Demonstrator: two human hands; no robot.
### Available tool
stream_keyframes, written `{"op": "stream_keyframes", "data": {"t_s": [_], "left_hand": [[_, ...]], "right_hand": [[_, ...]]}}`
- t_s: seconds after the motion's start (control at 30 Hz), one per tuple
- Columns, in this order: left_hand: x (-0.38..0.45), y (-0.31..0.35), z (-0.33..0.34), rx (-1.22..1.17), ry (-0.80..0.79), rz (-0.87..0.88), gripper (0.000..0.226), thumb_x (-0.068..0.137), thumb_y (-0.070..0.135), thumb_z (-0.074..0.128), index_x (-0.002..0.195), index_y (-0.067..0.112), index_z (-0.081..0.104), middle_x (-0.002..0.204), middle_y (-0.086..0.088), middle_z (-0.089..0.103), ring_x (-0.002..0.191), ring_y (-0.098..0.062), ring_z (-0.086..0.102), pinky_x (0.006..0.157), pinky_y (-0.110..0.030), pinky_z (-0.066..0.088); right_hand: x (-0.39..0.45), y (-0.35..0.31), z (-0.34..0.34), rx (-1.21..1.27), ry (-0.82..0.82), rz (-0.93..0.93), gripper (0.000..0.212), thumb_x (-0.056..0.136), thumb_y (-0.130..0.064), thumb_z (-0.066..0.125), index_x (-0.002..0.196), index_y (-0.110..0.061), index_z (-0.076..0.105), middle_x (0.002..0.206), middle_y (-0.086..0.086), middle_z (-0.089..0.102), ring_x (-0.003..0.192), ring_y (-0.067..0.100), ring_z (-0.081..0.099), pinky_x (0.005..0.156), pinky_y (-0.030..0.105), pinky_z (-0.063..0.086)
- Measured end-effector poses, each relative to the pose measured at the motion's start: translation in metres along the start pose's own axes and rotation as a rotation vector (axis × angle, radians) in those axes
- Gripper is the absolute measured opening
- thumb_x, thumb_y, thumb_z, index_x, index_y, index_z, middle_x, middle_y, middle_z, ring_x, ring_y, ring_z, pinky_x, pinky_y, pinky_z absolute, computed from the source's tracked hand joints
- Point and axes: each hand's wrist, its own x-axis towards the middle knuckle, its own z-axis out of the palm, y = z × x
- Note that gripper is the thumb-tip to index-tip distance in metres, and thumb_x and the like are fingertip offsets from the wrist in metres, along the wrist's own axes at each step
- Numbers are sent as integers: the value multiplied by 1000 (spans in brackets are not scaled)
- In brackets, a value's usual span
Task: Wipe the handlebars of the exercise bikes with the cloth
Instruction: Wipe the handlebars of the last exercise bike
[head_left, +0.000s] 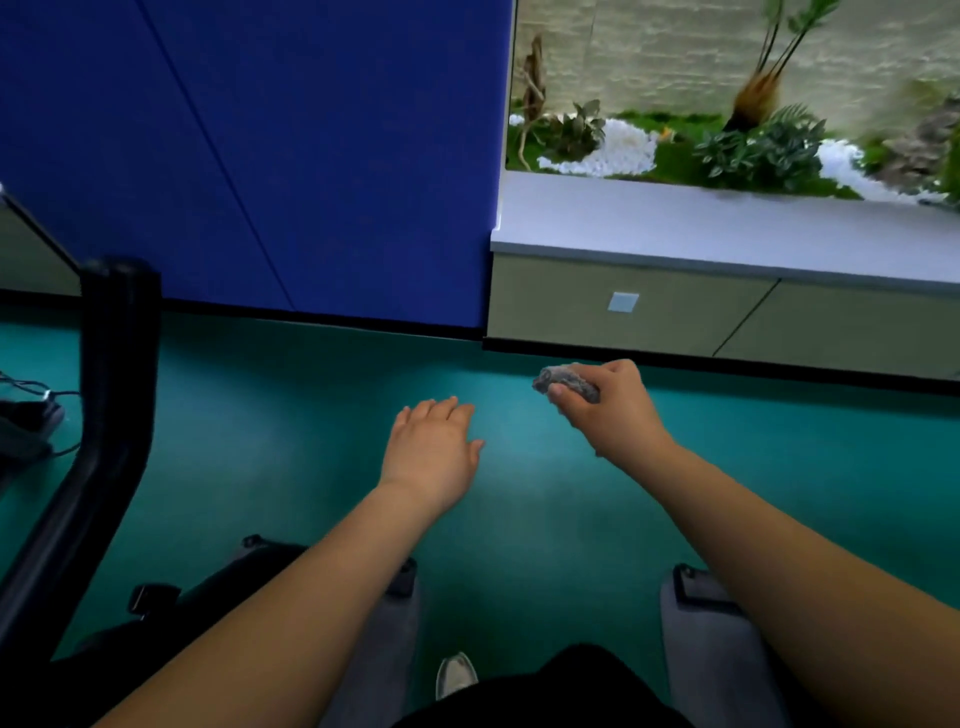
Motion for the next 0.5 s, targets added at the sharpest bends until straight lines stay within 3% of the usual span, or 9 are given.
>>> {"op": "stream_keyframes", "data": {"t_s": [0.13, 0.27, 0.37, 0.43, 0.5], "left_hand": [[42, -9, -12, -4, 10, -55, 53, 95, 43, 40, 143, 23, 31, 152, 1, 30, 139, -21, 25, 115, -39, 13], [94, -21, -20, 14, 43, -136, 54, 95, 44, 40, 144, 24, 30, 152, 2, 30, 139, -20, 25, 114, -38, 12], [140, -27, -29, 30, 60, -217, 55, 95, 45, 39, 145, 25, 29, 152, 2, 29, 139, -20, 25, 115, -39, 12], [171, -31, -35, 30, 74, -283, 55, 95, 45, 38, 145, 25, 29, 153, 2, 29, 139, -20, 24, 115, -40, 13], [199, -34, -42, 40, 78, -342, 55, 95, 46, 37, 145, 25, 28, 153, 2, 29, 139, -21, 25, 115, -40, 14]], "right_hand": [[60, -5, 2, 2, -63, -41, 28, 83, -48, 61, 102, -30, 70, 97, 11, 59, 64, 15, 58, 46, 17, 43], [129, -24, -3, 47, -147, -164, 13, 90, -28, 61, 95, -28, 74, 70, 0, 59, 44, 1, 51, 39, 7, 35], [190, -29, -3, -11, -212, -229, 15, 90, -35, 60, 99, -32, 72, 81, 2, 64, 55, -1, 51, 48, 8, 36], [236, -31, -5, -34, -275, -293, 18, 89, -38, 59, 100, -32, 72, 89, -3, 70, 68, 2, 62, 59, 10, 45], [280, -36, -6, -59, -325, -342, 21, 88, -40, 59, 101, -31, 72, 90, -7, 72, 77, 5, 66, 69, 20, 52]]}}
